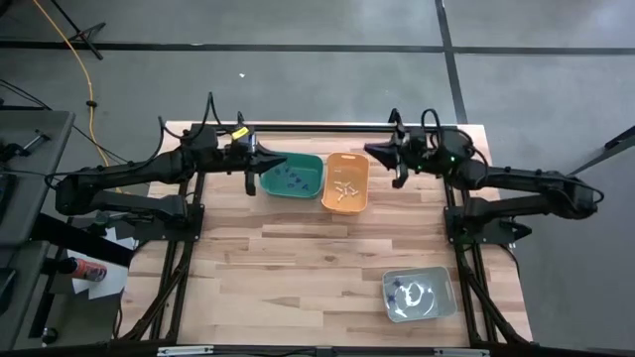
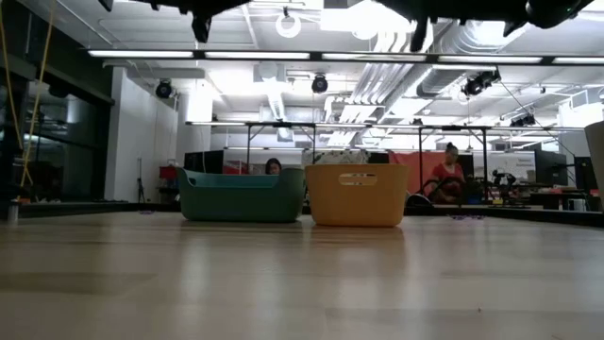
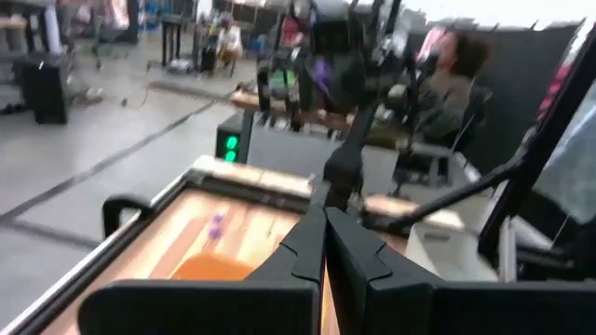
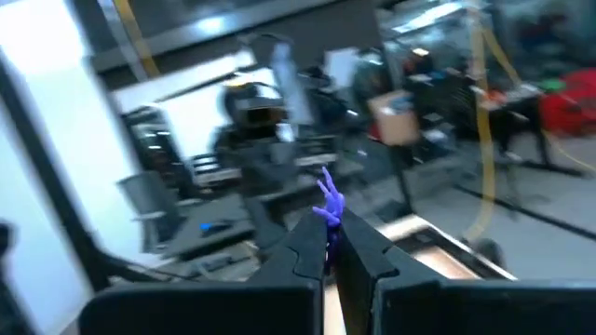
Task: Sort Halloween decoration
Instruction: Put the violet spider toy into the gray bin
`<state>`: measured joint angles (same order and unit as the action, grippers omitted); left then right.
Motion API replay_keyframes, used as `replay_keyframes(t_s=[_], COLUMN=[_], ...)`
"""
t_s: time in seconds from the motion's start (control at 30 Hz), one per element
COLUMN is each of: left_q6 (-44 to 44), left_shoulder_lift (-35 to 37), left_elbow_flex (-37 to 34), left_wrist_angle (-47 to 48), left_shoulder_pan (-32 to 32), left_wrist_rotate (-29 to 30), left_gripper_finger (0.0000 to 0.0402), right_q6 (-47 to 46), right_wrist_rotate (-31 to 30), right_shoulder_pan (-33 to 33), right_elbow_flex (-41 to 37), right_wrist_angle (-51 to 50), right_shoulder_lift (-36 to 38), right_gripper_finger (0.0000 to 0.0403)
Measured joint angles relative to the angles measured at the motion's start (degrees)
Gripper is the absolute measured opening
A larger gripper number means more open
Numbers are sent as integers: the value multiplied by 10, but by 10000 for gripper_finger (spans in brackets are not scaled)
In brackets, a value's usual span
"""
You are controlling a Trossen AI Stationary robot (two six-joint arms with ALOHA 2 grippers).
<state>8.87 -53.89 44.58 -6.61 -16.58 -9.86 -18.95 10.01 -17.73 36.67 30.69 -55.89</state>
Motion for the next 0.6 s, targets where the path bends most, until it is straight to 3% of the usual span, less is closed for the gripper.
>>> replay_keyframes(t_s=[0.3, 0.6], left_q6=[15, 16], left_shoulder_lift=[0, 0], left_elbow_flex=[0, 0], left_wrist_angle=[-88, -86], left_shoulder_pan=[2, 2], left_wrist_rotate=[-49, -49], left_gripper_finger=[0, 0], right_q6=[34, 64], right_wrist_rotate=[1, -6], right_shoulder_pan=[97, 110], right_elbow_flex=[0, 0], right_wrist_angle=[68, 77], right_shoulder_lift=[-51, -52], right_gripper_finger=[1, 1])
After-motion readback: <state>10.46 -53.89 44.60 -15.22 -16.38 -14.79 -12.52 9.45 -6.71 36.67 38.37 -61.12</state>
